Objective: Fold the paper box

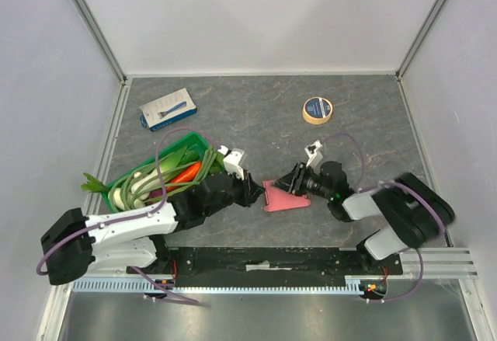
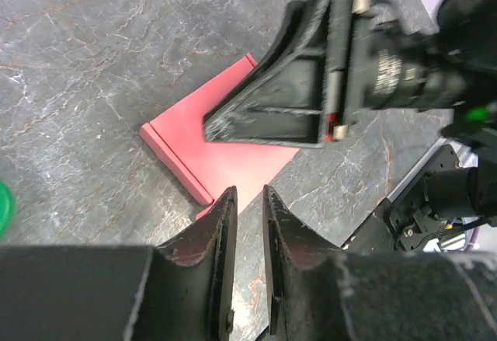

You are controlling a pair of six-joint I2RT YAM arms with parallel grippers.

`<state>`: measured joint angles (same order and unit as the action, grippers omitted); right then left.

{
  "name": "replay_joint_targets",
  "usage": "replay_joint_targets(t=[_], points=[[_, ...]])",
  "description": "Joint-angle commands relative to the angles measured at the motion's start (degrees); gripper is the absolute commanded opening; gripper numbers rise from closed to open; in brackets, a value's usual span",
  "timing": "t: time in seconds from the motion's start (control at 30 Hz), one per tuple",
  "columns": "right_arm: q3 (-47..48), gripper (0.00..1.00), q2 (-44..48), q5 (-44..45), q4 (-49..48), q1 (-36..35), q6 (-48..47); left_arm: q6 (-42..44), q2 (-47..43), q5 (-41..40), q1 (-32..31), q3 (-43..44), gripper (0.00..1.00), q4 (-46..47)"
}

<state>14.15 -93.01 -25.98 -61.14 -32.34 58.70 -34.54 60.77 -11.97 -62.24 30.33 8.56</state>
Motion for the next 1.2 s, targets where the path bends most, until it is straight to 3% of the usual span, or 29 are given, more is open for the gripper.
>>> replay_joint_targets(t=[0.0,0.03,0.13,0.33,0.5,0.63,0.83,0.9,0.93,0.97,1.07,1.17], points=[[4.39,0.42,16.78,4.07,26.82,3.41,-11.2,-4.13,4.95,9.05,4.4,2.1,0.27,7.78],[4.91,0.44,19.07,4.53,33.91,5.07,-12.54,-4.04,7.58,11.5,4.84,3.58,0.27,8.57],[6.24,0.46,24.45,2.96,41.17,8.5,-16.24,-3.87,11.99,16.07,5.81,5.88,0.29,11.29],[0.09,0.41,26.66,-1.09,32.52,12.21,-14.31,-5.18,22.71,16.63,6.95,7.38,0.29,14.99],[-4.39,0.4,19.9,-1.36,25.47,13.26,-15.01,-4.39,33.16,17.24,7.75,7.47,0.28,19.73],[-4.75,0.4,19.18,-0.66,28.6,13.26,-17.56,-3.78,37.65,15.75,7.92,5.71,0.28,22.2],[0.52,0.48,35.77,6.45,52.73,13.26,-22.66,-1.24,31.45,15.83,8.36,4.65,0.29,18.37],[2.98,0.53,41.49,9.96,58.04,13.27,-22.93,-0.35,28.8,16.36,8.36,4.83,0.34,16.15],[3.42,0.6,42.9,10.5,61.03,13.27,-22.49,0.0,27.05,17.06,8.36,4.74,0.38,14.23],[3.6,0.63,44.13,10.6,61.06,13.27,-22.14,0.7,24.25,17.41,8.36,4.74,0.46,13.25],[4.13,0.69,43.01,10.24,63.6,13.27,-21.87,1.59,18.44,16.89,8.36,4.65,0.6,8.43],[5.18,0.72,40.02,9.98,63.43,13.18,-22.83,1.41,16.31,15.57,8.62,4.83,0.66,3.6]])
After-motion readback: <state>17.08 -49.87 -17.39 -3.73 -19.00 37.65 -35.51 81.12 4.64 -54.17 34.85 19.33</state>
